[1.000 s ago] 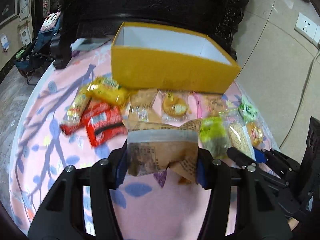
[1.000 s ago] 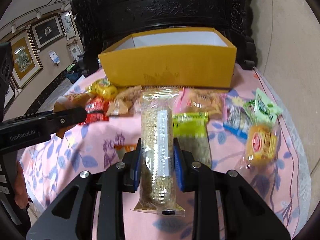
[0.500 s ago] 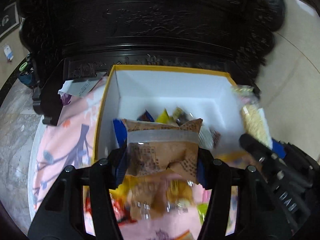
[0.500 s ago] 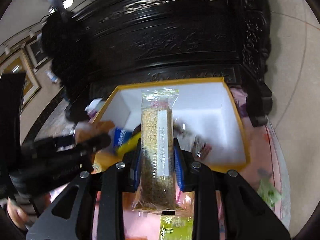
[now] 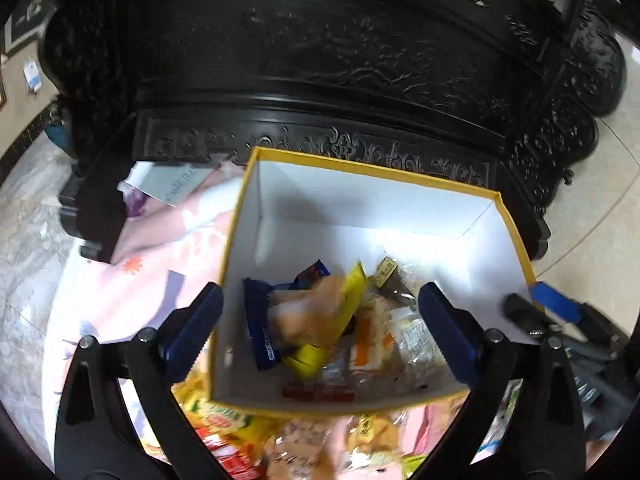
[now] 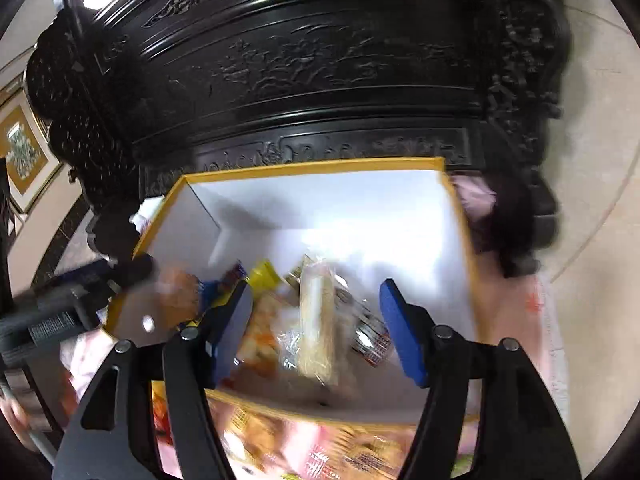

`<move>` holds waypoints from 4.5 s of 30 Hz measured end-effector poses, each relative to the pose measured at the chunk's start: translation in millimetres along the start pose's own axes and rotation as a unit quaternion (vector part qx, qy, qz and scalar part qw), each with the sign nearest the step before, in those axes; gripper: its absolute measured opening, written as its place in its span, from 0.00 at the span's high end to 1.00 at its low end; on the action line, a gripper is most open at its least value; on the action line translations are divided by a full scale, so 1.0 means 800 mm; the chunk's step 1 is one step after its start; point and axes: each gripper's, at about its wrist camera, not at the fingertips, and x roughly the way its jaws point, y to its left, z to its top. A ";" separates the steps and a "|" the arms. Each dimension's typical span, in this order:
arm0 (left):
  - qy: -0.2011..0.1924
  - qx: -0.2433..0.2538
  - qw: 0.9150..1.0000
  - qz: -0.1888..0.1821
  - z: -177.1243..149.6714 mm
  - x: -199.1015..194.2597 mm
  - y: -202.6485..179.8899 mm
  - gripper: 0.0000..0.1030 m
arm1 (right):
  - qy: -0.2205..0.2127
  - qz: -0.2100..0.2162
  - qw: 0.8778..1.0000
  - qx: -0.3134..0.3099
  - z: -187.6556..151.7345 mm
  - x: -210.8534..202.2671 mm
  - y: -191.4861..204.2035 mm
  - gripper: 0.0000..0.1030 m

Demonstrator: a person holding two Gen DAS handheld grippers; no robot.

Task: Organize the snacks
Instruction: 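Carry both packs into the yellow box and open both tools, then grasp the red wafer pack with the left tool while the right tool grasps the green candy bag, then carry both packs into the yellow box and open both tools, then grasp the yellow bread bag with the left tool while the right tool grasps the white-purple pack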

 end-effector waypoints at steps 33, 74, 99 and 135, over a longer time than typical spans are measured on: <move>0.000 -0.076 0.997 0.028 -0.227 -0.112 0.172 0.04 | 0.017 -0.124 0.990 0.060 -0.217 0.001 -0.082 0.49; 0.011 0.004 0.996 0.092 -0.281 -0.070 0.066 0.53 | 0.000 -0.002 0.999 0.038 -0.270 -0.054 -0.006 0.48; -0.026 0.060 0.998 0.014 -0.070 -0.076 -0.044 0.53 | -0.056 0.021 0.998 0.005 -0.065 -0.055 0.046 0.48; 0.003 0.021 1.000 -0.004 -0.200 -0.066 0.036 0.07 | 0.089 -0.109 0.988 0.060 -0.217 0.011 -0.103 0.17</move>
